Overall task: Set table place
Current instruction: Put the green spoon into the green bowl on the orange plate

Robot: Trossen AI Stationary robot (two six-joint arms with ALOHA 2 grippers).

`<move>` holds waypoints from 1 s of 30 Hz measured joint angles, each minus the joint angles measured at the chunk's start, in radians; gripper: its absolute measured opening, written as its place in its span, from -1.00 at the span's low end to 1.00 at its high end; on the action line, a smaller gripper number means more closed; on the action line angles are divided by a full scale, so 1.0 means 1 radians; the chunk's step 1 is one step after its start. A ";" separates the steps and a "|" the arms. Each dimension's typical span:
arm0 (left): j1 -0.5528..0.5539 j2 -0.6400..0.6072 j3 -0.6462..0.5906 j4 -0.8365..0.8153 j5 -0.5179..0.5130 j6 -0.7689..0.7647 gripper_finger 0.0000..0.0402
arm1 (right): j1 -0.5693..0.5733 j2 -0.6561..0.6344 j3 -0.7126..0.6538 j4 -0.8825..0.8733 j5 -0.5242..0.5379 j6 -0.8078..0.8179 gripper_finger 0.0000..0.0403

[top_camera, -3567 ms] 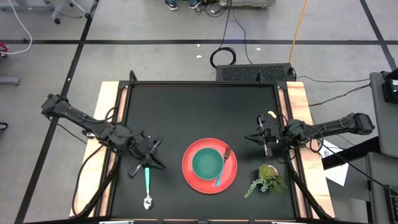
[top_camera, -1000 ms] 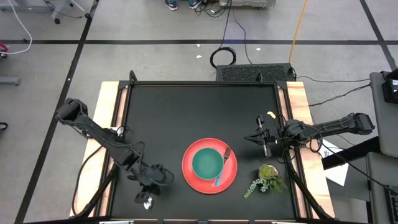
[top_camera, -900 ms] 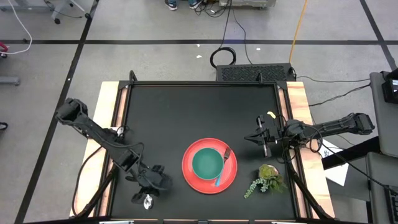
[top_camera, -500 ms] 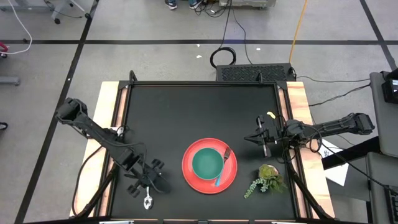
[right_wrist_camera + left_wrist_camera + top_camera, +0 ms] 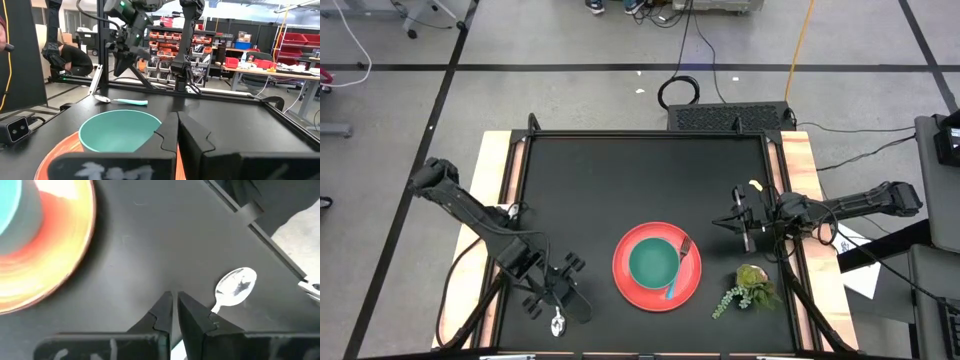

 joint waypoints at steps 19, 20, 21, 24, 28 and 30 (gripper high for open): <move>-0.051 0.375 0.319 -0.350 -0.104 0.193 -0.84 | 0.000 0.000 0.000 -0.007 0.000 0.000 -1.00; -0.054 0.374 0.321 -0.357 -0.104 0.190 -0.84 | 0.000 0.000 0.000 -0.007 0.000 0.001 -1.00; -0.055 0.373 0.322 -0.371 -0.099 0.182 -0.84 | 0.000 0.000 0.000 -0.007 0.000 0.003 -1.00; -0.061 0.374 0.321 -0.415 -0.066 0.145 -0.78 | 0.000 0.000 0.000 -0.007 0.000 0.004 -1.00; -0.065 0.374 0.321 -0.426 -0.022 0.072 -0.53 | 0.000 0.000 0.000 -0.010 0.000 0.004 -1.00; -0.065 0.374 0.321 -0.415 -0.021 0.054 -0.38 | 0.000 0.000 0.000 -0.010 0.000 0.004 -1.00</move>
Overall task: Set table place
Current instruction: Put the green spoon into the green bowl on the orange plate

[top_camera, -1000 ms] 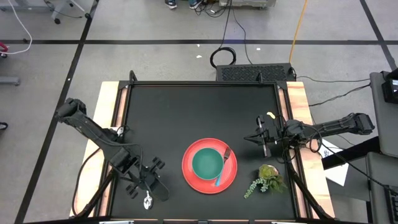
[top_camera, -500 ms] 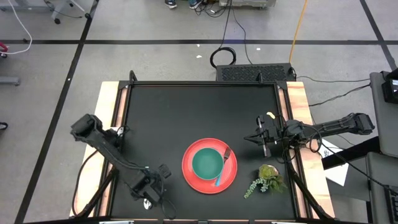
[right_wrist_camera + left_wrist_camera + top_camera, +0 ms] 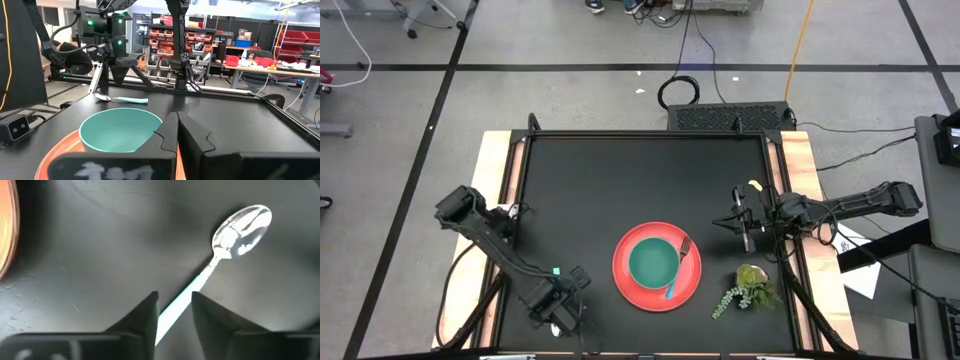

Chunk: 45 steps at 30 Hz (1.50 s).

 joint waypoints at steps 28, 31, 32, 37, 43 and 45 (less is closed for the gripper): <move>-0.106 0.000 -0.122 0.120 -0.111 0.179 0.25 | 0.000 0.000 0.000 0.003 0.000 0.004 -1.00; -0.117 0.000 -0.122 0.136 -0.109 0.163 0.24 | 0.000 0.000 0.000 0.004 0.000 0.004 -1.00; -0.121 0.000 -0.122 0.138 -0.109 0.156 0.24 | 0.000 0.000 0.000 0.004 0.000 0.004 -1.00; -0.132 0.000 -0.143 0.147 -0.101 0.118 0.24 | 0.000 0.000 0.000 0.004 0.001 0.004 -1.00; -0.158 0.000 -0.203 0.149 -0.086 0.106 0.24 | 0.000 0.000 0.000 0.004 0.001 0.007 -1.00; -0.158 0.000 -0.208 0.149 -0.086 0.103 0.24 | 0.000 0.000 0.000 0.004 0.001 0.007 -1.00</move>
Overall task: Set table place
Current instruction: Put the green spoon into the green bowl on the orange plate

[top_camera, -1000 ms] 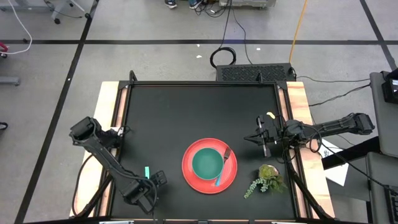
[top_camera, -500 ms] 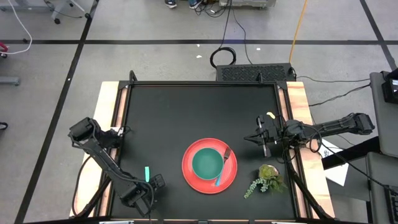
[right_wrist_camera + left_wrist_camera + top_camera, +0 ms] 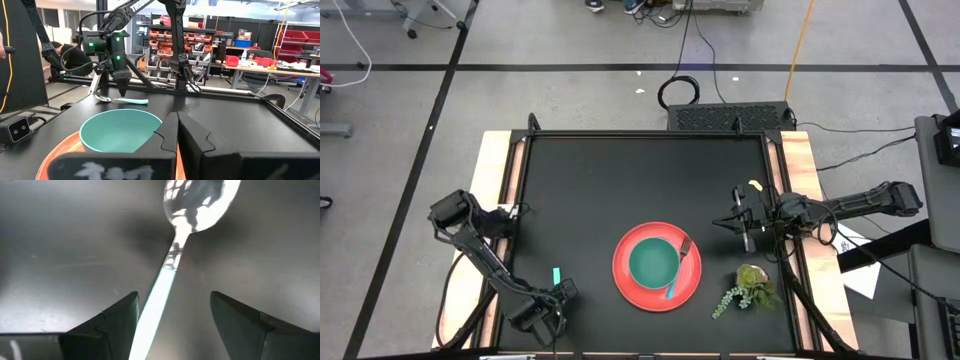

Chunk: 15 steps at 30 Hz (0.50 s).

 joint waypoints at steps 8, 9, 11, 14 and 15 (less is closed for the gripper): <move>0.004 0.000 0.000 0.032 -0.023 0.057 0.24 | 0.000 0.000 0.000 0.009 0.000 -0.001 -1.00; 0.004 0.000 -0.001 0.034 -0.024 0.066 0.24 | 0.000 0.000 0.000 0.009 0.000 -0.001 -1.00; 0.005 0.000 -0.004 0.044 -0.031 0.091 0.24 | 0.000 0.000 0.000 0.008 0.000 -0.002 -1.00; 0.004 0.000 -0.014 0.056 -0.031 0.133 0.24 | 0.000 0.000 0.000 0.008 0.000 -0.005 -1.00; 0.004 0.000 -0.018 0.056 -0.031 0.136 0.24 | 0.000 0.000 0.000 0.008 0.000 -0.007 -1.00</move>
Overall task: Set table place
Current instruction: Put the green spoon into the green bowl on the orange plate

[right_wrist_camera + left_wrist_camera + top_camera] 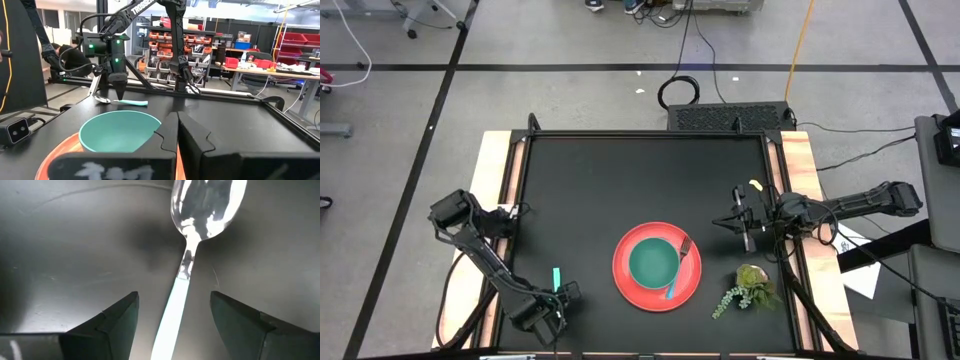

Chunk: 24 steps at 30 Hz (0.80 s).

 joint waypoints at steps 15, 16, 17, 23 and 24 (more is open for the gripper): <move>0.000 0.000 -0.042 0.010 -0.012 0.163 0.24 | 0.000 0.000 0.000 0.000 0.000 -0.006 -1.00; 0.000 0.000 -0.042 0.022 -0.016 0.170 0.24 | 0.000 0.000 0.000 0.000 0.000 -0.011 -1.00; 0.000 0.000 -0.042 0.039 -0.020 0.176 0.24 | 0.000 0.000 0.000 0.000 0.000 -0.016 -1.00; 0.007 0.000 -0.042 0.108 -0.027 0.178 0.24 | 0.000 0.000 0.000 0.000 0.000 -0.019 -1.00; 0.008 0.000 -0.042 0.109 -0.027 0.176 0.24 | 0.000 0.000 0.000 0.000 0.000 -0.019 -1.00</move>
